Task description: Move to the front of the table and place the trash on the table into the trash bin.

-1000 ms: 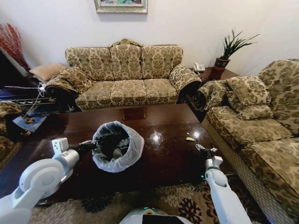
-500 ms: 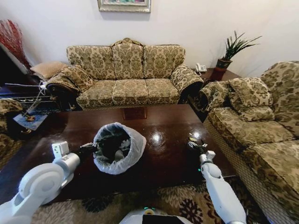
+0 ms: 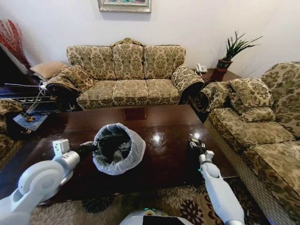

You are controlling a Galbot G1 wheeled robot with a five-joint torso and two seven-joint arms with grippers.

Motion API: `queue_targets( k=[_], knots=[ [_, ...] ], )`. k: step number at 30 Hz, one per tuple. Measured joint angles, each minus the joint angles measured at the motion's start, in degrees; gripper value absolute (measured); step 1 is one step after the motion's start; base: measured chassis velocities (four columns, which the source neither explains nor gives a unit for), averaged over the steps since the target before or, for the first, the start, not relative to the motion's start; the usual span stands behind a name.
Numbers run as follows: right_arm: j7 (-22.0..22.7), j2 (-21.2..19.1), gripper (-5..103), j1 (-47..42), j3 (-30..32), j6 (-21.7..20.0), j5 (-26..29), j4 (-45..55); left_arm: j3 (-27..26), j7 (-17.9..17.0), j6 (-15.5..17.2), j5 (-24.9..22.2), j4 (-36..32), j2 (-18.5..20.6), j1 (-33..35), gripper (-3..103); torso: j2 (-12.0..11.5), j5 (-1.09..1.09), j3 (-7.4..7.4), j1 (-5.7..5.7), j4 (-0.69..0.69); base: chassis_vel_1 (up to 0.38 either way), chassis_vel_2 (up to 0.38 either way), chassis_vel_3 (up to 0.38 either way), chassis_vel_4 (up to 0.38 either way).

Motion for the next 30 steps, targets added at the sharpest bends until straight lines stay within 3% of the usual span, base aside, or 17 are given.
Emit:
queue_targets(
  k=[4, 5, 8, 11, 21, 23, 28, 30],
  knots=[
    [-0.02, 0.07, 35, -0.24, 0.01, -0.49, -0.03, 0.39, -0.14, 0.01, -0.01, 0.04, 0.17, 0.50, 0.17, 0, 0.00, 0.03, 0.00, 0.00, -0.01, 0.000, 0.000, 0.000, 0.000],
    [0.02, 0.21, 25, -0.45, 0.02, -0.76, -0.02, 0.81, -0.36, 0.01, -0.11, 0.02, 0.32, 0.86, 0.14, 0, 0.00, 0.02, 0.00, 0.00, -0.01, 0.000, 0.000, 0.000, 0.000],
    [0.05, 0.29, 19, -0.65, 0.01, -0.98, 0.04, 1.07, -0.48, 0.01, -0.23, -0.07, 0.37, 1.09, 0.10, 0, 0.00, 0.02, 0.00, 0.00, 0.00, 0.000, 0.000, 0.000, 0.000],
    [0.27, 0.40, 3, -1.06, 0.02, -1.20, 0.44, 1.23, -0.49, 0.01, -0.29, -0.11, 0.52, 1.15, 0.19, 0, 0.00, 0.01, 0.00, 0.00, 0.00, 0.000, 0.000, 0.000, 0.000],
    [-1.67, -0.03, 0, -2.50, 0.18, -0.85, 4.63, 5.65, -0.73, -0.06, -0.37, -0.28, 0.81, 2.35, 0.33, 0, 0.00, 0.02, 0.00, 0.00, -0.01, 0.000, 0.000, 0.000, 0.000],
    [-4.22, -0.44, 0, -3.85, -0.55, -2.05, 9.88, 15.52, -1.60, -0.40, -0.37, -1.28, 1.08, 4.49, 0.58, 0, 0.00, 0.01, 0.00, 0.00, -0.02, 0.000, 0.000, 0.000, 0.000],
    [-5.54, -0.85, 0, -3.74, -4.35, -3.88, 10.95, 28.65, -2.08, -1.47, -0.67, -3.53, 2.14, 8.02, -0.15, 0, 0.00, 0.00, 0.00, -0.01, -0.01, 0.000, 0.000, 0.000, 0.000],
    [-6.48, -1.49, 0, -2.52, -10.43, -6.59, 12.01, 39.27, -2.11, -2.74, -0.92, -5.62, 2.95, 10.72, -1.26, 0, 0.00, -0.02, 0.00, 0.00, 0.00, 0.000, 0.000, 0.000, 0.000]
  ],
)
